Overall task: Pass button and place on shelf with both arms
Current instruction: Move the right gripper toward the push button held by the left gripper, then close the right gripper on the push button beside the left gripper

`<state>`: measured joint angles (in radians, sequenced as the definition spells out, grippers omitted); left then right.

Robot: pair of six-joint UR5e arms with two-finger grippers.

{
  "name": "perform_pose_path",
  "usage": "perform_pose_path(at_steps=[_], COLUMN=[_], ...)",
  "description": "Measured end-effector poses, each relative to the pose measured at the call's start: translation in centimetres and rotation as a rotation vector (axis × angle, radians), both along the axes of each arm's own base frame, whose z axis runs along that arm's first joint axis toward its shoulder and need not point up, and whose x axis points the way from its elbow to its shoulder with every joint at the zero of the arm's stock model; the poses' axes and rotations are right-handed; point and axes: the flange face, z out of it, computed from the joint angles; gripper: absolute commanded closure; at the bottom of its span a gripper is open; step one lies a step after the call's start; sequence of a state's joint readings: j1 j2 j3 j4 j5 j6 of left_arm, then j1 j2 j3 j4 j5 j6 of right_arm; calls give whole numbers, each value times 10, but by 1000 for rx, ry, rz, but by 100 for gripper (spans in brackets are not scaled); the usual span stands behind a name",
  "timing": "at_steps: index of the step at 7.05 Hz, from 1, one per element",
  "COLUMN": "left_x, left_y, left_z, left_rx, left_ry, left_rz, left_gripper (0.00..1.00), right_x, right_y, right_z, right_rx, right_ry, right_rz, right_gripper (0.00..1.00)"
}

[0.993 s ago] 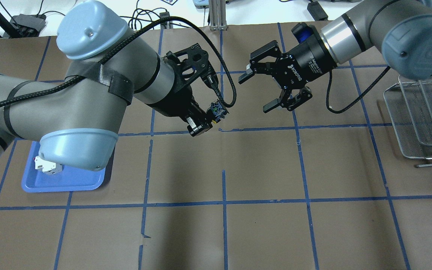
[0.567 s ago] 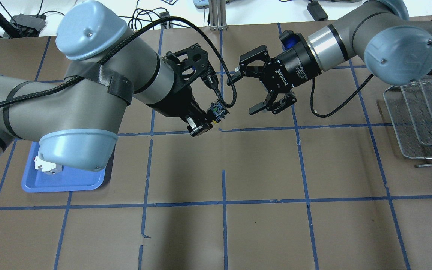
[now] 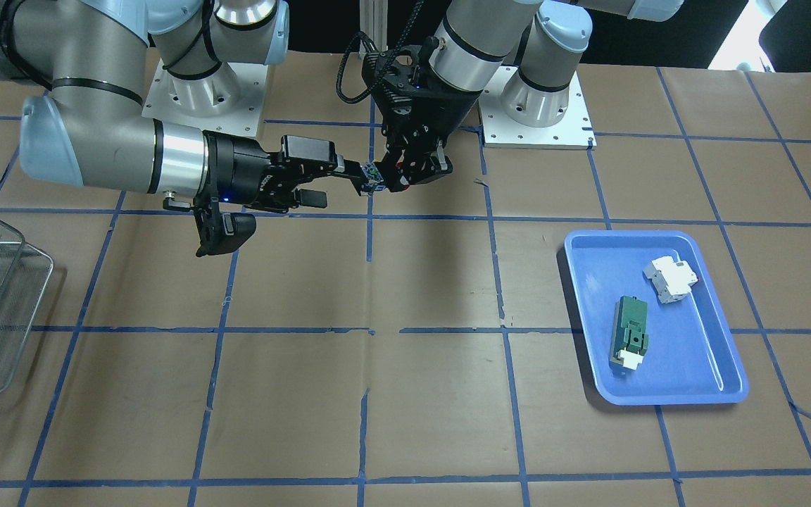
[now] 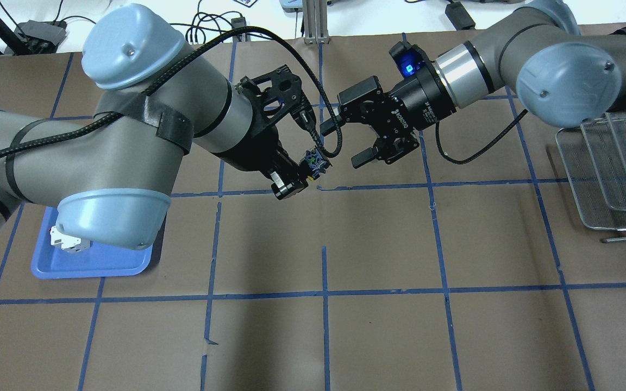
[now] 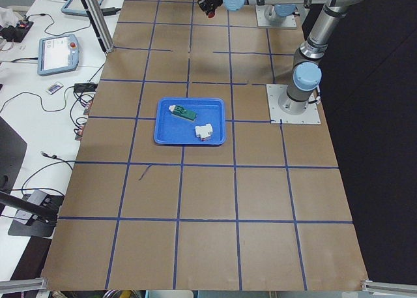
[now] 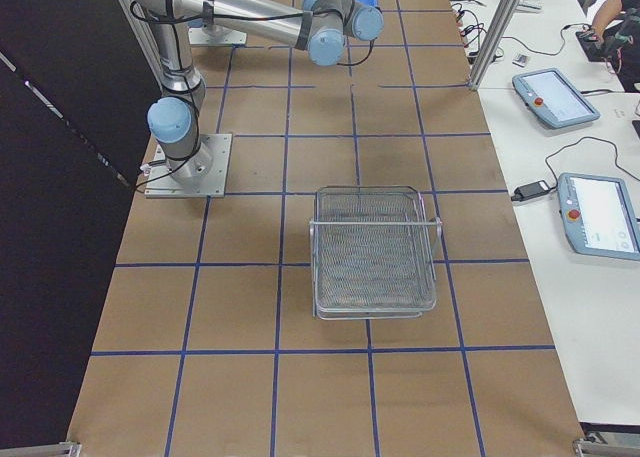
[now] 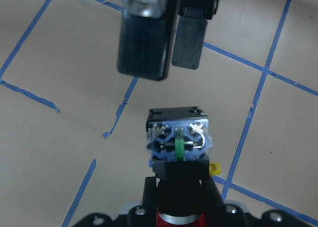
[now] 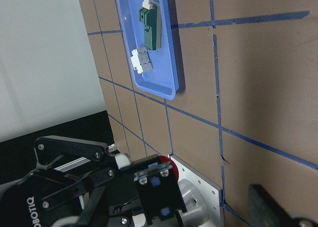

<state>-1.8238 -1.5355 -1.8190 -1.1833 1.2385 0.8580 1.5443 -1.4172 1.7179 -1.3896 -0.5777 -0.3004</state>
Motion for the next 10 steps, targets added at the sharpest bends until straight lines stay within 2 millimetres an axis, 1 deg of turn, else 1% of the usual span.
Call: perform_pose_path(at_steps=[2, 4, 6, 7, 9, 10], left_x=[0, -1, -2, -3, -4, -4], left_y=[0, 0, 1, 1, 0, 0], left_z=[0, 0, -1, -1, 0, 1], left_rx=[0, 0, 2, -2, -17, -19], left_ry=[0, 1, 1, 2, 7, 8], left_rz=[-1, -1, -4, -5, -3, -2], left_gripper=[96, 96, 96, 96, 96, 96], right_x=[9, 12, 13, 14, 16, 16], right_y=[5, 6, 7, 10, 15, 16], right_z=[-6, -8, -8, -7, -8, -8], right_rx=[-17, -49, -61, -57, -41, -38], right_ry=[-12, -39, -55, -56, -57, -58], right_rz=[33, 50, 55, 58, 61, 62], right_gripper=[0, 0, 13, 25, 38, 48])
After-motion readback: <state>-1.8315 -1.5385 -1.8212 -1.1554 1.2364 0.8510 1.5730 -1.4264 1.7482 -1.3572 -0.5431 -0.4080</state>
